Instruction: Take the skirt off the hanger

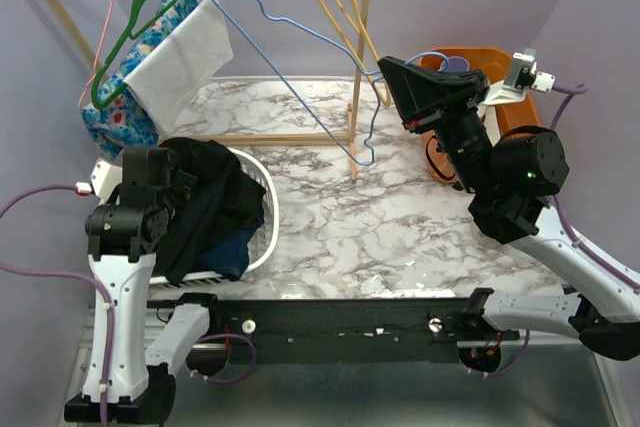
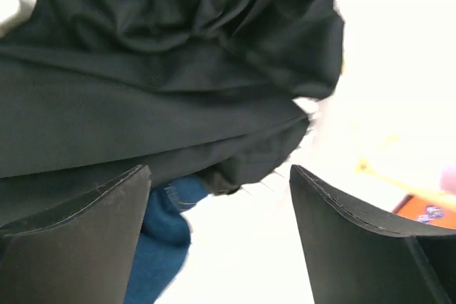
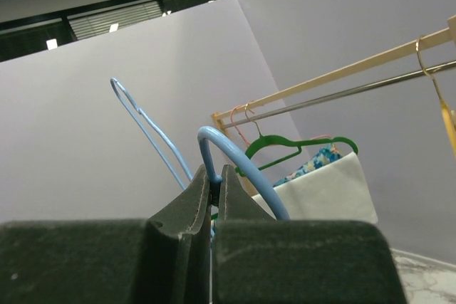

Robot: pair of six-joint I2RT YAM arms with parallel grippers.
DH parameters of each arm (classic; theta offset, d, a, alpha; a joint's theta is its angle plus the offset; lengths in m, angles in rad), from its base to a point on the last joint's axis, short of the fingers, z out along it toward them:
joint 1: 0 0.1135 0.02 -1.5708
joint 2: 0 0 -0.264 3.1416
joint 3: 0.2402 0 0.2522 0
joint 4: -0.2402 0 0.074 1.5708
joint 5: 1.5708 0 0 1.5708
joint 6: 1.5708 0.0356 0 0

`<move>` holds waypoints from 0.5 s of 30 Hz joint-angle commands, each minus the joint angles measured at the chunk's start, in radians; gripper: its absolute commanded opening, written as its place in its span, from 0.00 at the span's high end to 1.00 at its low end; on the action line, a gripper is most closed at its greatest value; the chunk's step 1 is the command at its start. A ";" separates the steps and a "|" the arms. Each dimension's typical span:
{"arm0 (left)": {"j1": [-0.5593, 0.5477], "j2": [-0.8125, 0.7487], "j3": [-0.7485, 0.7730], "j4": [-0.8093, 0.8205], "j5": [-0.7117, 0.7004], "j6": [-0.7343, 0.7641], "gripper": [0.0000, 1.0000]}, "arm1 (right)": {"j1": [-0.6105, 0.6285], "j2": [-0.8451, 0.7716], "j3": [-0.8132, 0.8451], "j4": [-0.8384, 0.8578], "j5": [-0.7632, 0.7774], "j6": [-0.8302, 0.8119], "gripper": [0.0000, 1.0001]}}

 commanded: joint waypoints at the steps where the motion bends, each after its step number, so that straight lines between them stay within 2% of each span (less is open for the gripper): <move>1: -0.003 0.059 -0.193 -0.025 0.188 0.004 0.14 | 0.000 -0.001 -0.012 0.017 0.034 0.024 0.99; 2: -0.003 0.072 -0.267 0.001 0.223 0.004 0.15 | -0.002 0.001 -0.009 0.011 0.039 0.018 0.99; 5: -0.009 0.133 -0.359 0.073 0.261 0.016 0.16 | -0.002 0.001 0.006 0.004 0.054 0.004 0.99; 15: -0.009 0.340 -0.508 0.207 0.088 -0.022 0.19 | -0.002 -0.019 0.002 0.014 0.084 -0.064 0.99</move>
